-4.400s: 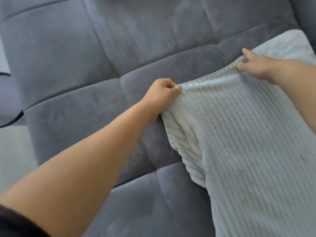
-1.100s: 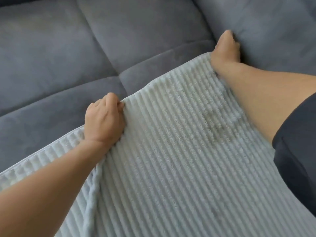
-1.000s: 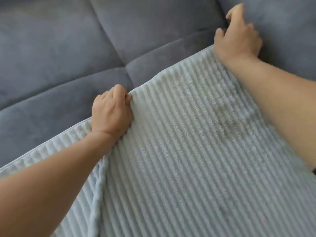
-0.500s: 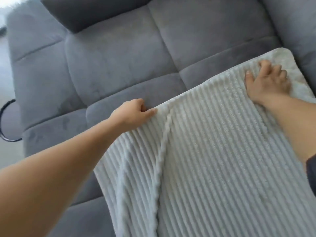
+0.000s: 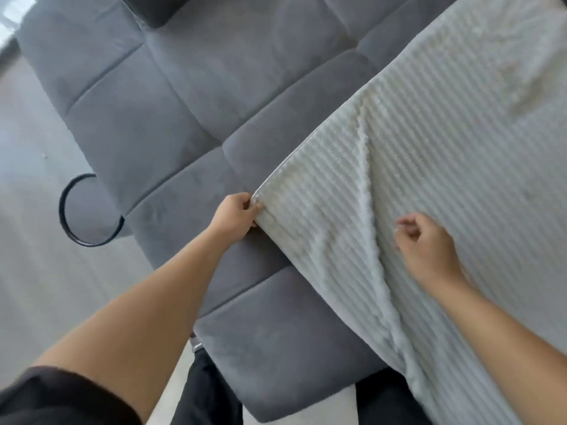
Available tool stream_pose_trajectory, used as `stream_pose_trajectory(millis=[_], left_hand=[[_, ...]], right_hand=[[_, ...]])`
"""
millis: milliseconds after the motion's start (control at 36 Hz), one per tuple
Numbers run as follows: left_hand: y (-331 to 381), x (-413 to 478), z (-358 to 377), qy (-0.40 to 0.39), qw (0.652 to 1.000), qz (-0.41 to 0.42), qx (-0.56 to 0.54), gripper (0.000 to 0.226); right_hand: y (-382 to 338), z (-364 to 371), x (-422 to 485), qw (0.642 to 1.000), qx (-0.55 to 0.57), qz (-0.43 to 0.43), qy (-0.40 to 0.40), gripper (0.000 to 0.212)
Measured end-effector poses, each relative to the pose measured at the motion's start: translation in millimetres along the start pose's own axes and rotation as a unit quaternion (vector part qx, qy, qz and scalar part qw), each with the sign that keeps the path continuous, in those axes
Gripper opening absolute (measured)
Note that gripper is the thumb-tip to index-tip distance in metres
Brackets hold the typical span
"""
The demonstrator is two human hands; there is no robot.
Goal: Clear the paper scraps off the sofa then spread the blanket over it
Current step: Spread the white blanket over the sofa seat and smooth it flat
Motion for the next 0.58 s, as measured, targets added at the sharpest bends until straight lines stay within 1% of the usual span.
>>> stream_pose_trajectory(millis=[56, 111, 167, 195, 222, 250, 278, 306, 333, 361, 389, 417, 472, 528, 584], left_hand=[[-1, 5, -4, -0.014, 1.0, 0.006, -0.008, 0.027], [-1, 10, -6, -0.026, 0.999, -0.002, -0.037, 0.024], [-5, 17, -7, -0.049, 0.997, -0.005, -0.061, 0.022], [-8, 22, -8, -0.064, 0.995, -0.004, -0.073, 0.024], [-10, 26, -9, -0.082, 0.993, 0.0, -0.081, 0.025], [-12, 31, -11, -0.106, 0.991, 0.013, -0.082, 0.024], [-17, 35, -13, -0.118, 0.989, 0.025, -0.082, 0.023], [-19, 37, -14, -0.12, 0.988, 0.033, -0.088, 0.022], [-26, 37, -17, -0.132, 0.986, 0.043, -0.09, 0.021], [-29, 38, -19, -0.145, 0.984, 0.058, -0.088, 0.021], [-31, 38, -21, -0.147, 0.982, 0.062, -0.097, 0.02], [-33, 39, -22, -0.158, 0.98, 0.068, -0.096, 0.02], [-36, 40, -25, -0.172, 0.978, 0.071, -0.095, 0.021], [-37, 43, -25, -0.174, 0.978, 0.067, -0.098, 0.021], [-35, 46, -25, -0.177, 0.977, 0.062, -0.098, 0.022]], right_hand=[[11, 42, -67, 0.995, 0.04, 0.082, -0.027, 0.007], [16, 73, -113, 0.985, 0.076, 0.147, -0.055, 0.009], [15, 99, -147, 0.957, 0.149, 0.241, -0.061, 0.009], [12, 113, -162, 0.919, 0.236, 0.312, -0.054, 0.014], [8, 127, -173, 0.859, 0.341, 0.379, -0.051, 0.021], [0, 145, -184, 0.782, 0.445, 0.434, -0.036, 0.028], [-9, 157, -191, 0.719, 0.516, 0.465, -0.021, 0.034], [-12, 163, -192, 0.679, 0.558, 0.478, -0.011, 0.038], [-17, 175, -199, 0.636, 0.601, 0.483, 0.025, 0.04], [-20, 185, -202, 0.594, 0.643, 0.478, 0.074, 0.041], [-23, 187, -198, 0.556, 0.681, 0.465, 0.107, 0.041], [-28, 194, -197, 0.517, 0.716, 0.447, 0.141, 0.038], [-32, 206, -192, 0.456, 0.766, 0.41, 0.194, 0.029], [-38, 213, -182, 0.429, 0.797, 0.368, 0.212, 0.022], [-43, 215, -170, 0.41, 0.821, 0.326, 0.225, 0.02]])
Point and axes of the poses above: each hand's wrist, its own x-axis towards the middle knuckle, its own z-axis out of the palm, y = z × x, the point moved 3 cm from there along x, towards the middle knuckle, and after that the axes turned 4 degrees about -x, right-handed, at the moved point
